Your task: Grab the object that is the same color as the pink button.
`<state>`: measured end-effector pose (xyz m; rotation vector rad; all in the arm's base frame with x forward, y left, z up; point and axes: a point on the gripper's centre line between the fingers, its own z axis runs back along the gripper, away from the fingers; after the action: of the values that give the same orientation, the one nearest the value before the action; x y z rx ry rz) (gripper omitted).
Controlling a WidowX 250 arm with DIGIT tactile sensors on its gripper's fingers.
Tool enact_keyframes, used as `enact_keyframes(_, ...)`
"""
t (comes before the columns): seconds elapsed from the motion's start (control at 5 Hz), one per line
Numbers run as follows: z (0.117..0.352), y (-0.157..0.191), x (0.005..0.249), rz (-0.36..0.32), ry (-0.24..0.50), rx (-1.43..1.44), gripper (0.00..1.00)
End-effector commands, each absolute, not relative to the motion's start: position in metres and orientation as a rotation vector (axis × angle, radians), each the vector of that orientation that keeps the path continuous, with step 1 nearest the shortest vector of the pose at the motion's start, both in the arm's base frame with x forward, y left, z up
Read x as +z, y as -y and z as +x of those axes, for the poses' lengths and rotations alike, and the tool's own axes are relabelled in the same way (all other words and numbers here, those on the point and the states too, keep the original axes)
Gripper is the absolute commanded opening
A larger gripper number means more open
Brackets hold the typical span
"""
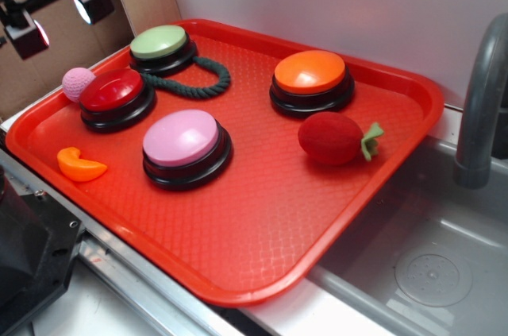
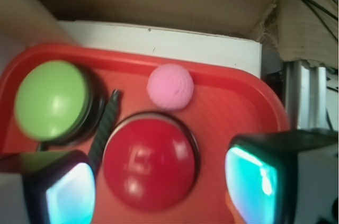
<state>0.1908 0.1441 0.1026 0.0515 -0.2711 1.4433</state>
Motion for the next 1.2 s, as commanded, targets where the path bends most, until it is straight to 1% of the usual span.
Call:
enact_keyframes(0.0,0.179,-0.184,0.065,0.116,0.293,1.577,1.0)
enact_keyframes(0.2,0.179,-0.188,0.048,0.13,0.273,1.584,1.0)
enact_keyframes(0.6,0.179,-0.193,0.023,0.111,0.243,1.588,1.0)
enact_keyframes(0.8,0.178,-0.192,0.023,0.102,0.27,1.582,0.17)
enact_keyframes(1.0,0.179,-0.191,0.037,0.091,0.295,1.533,0.02)
